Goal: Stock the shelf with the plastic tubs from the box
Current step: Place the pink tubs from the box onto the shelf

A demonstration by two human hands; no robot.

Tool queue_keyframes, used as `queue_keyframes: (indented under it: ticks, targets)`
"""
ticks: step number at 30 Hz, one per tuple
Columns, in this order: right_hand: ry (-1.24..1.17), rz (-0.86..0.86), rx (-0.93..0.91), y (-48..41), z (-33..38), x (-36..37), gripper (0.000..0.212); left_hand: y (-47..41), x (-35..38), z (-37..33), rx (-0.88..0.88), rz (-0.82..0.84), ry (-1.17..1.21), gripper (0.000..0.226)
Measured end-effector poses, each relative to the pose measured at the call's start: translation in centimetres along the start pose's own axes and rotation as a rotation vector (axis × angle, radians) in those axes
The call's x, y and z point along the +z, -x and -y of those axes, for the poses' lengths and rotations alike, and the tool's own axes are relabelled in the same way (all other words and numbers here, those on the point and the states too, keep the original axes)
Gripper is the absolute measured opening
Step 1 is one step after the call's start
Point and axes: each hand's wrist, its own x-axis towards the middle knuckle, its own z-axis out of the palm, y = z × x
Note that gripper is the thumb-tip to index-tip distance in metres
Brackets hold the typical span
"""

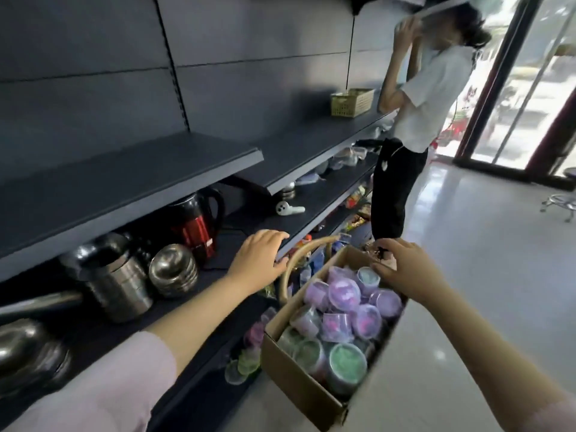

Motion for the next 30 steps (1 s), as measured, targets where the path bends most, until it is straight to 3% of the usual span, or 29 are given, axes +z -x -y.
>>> queue_keyframes:
  ticks: [9, 20, 25, 30]
  targets:
    - [-0.171, 0.229, 0.260, -3.0, -9.7, 11.9, 0.058, -2.2, 14.4, 3.0, 0.008, 0.317, 0.207, 0.047]
    - [-0.396, 0.253, 0.459, -8.8, -17.6, 24.4, 0.068, -3.0, 29.0, 5.6, -0.116, 0.509, 0.429, 0.052]
    - [-0.541, 0.315, 0.415, -12.2, -21.5, 29.6, 0.075, -2.6, 35.4, 4.6, -0.236, 0.616, 0.484, 0.057]
    - [-0.522, 0.420, 0.292, -14.9, -23.9, 33.1, 0.075, -3.0, 40.1, 3.1, -0.337, 0.639, 0.490, 0.063]
